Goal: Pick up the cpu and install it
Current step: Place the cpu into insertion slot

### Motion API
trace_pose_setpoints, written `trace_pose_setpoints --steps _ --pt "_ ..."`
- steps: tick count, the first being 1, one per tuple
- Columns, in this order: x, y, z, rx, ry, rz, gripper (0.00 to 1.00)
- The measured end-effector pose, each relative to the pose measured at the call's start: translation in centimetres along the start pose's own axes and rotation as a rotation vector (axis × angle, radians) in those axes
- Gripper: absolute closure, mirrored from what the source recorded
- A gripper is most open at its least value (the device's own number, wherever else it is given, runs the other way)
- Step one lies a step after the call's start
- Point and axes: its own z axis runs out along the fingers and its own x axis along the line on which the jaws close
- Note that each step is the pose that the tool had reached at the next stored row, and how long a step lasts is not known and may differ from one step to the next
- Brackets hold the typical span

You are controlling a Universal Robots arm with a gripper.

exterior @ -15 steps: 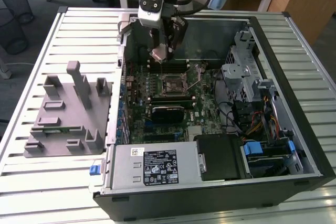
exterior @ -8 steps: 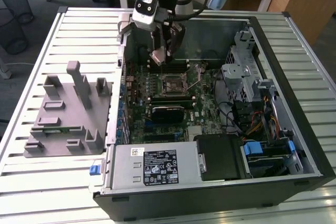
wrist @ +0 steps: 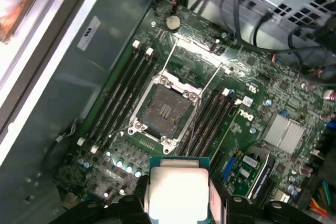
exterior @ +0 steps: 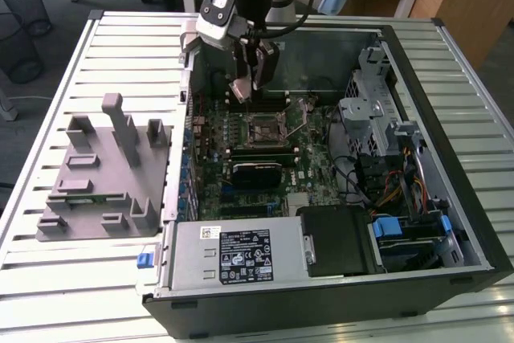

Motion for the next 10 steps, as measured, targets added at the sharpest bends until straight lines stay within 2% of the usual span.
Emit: trace_pose_setpoints --steps 10 --pt "0.17 0.12 0.53 0.0027 -0.004 0.108 0.46"
